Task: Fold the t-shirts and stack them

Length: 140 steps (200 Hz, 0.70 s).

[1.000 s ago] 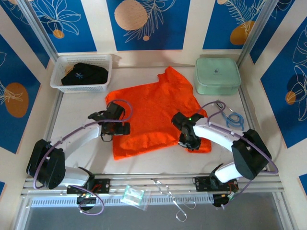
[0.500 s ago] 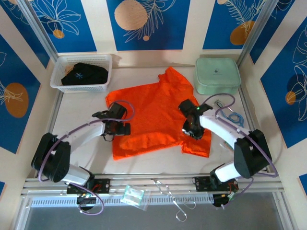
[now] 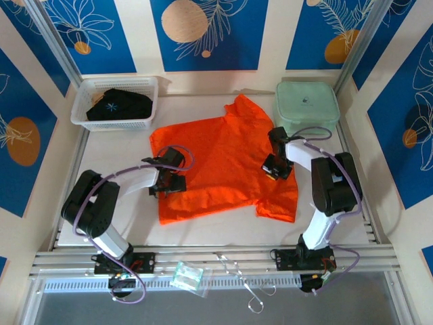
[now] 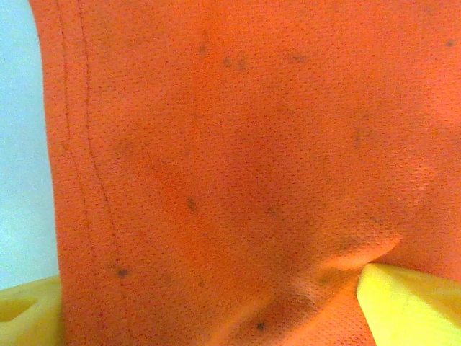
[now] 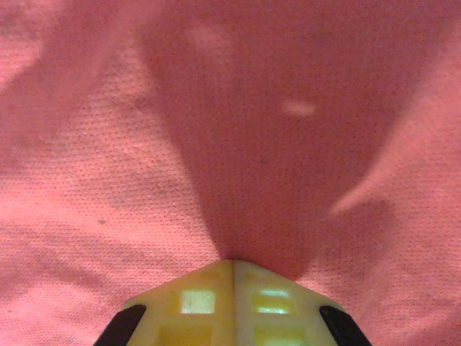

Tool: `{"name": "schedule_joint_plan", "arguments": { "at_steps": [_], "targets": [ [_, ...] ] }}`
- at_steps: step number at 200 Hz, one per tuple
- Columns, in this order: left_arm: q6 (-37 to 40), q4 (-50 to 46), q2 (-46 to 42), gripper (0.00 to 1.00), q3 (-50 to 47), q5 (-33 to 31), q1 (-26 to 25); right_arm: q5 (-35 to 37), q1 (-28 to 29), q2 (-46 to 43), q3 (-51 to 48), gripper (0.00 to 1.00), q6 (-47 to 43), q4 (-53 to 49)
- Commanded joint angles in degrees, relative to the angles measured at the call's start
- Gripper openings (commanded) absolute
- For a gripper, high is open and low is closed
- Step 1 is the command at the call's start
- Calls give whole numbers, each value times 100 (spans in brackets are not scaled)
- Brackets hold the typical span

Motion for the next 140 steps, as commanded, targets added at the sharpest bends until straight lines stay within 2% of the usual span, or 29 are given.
{"name": "schedule_joint_plan", "arguments": {
  "at_steps": [1,45,72,92,112,124,140],
  "targets": [
    [-17,316,458,88,-177,320,-67,-87,-50,-305,-618,4,382,-120],
    [52,302,504,92,-219,462,-251,22,-78,-1415,-1532,7,677,-262],
    [84,51,355,97,8,423,-422,30,-244,-1732,-1506,10,346,-305],
    [207,-564,-27,100,581,126,-463,-66,-340,-1729,-1166,13,-136,-315],
    [435,-1409,-388,99,1521,-584,-418,-49,-350,-1616,-797,15,-460,-499],
    [579,-1785,-432,99,2117,-900,-266,-52,-352,-1559,-713,15,-523,-585],
    [771,-2077,-211,100,2846,-986,78,-161,-345,-1504,-764,15,-511,-561]
  ]
}}
